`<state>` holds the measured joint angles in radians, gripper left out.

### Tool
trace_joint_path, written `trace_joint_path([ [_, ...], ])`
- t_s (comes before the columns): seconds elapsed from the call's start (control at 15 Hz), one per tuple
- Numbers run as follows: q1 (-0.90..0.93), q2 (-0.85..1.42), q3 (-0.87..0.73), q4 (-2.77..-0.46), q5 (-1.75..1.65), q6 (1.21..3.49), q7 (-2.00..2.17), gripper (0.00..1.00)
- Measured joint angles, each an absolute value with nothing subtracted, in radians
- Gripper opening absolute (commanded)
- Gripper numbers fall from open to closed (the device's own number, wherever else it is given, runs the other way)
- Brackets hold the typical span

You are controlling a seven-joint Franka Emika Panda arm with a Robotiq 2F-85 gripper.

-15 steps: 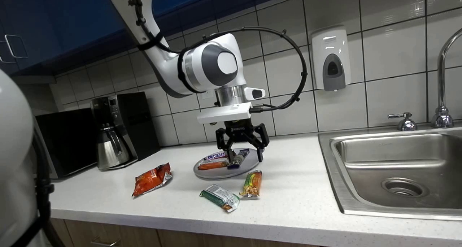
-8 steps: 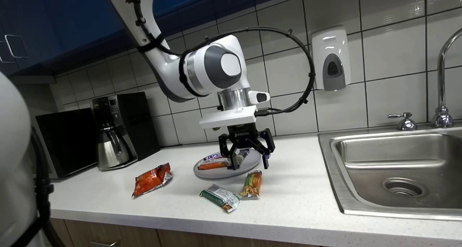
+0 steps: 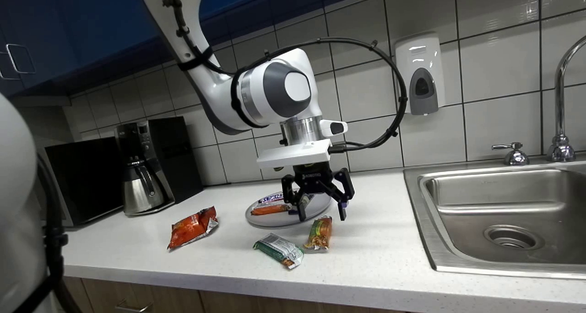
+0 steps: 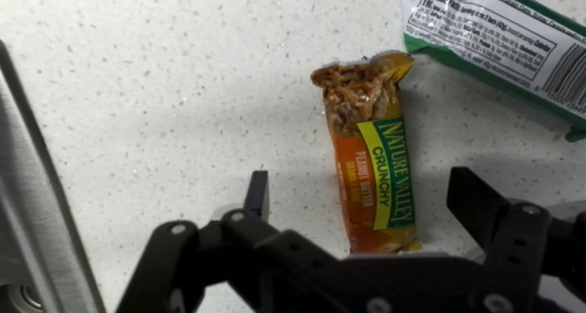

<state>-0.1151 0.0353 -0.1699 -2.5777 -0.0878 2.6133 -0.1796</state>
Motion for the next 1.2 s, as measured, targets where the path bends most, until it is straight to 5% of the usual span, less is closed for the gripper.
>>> trace_joint_path([
  [0.73, -0.115, 0.105, -0.169, -2.572, -0.088, 2.673, -0.179, 1.0],
  [0.8, -0.115, 0.108, -0.169, -2.571, -0.087, 2.674, -0.179, 0.75],
  [1.2, -0.115, 0.109, -0.168, -2.563, -0.085, 2.674, -0.179, 0.34],
])
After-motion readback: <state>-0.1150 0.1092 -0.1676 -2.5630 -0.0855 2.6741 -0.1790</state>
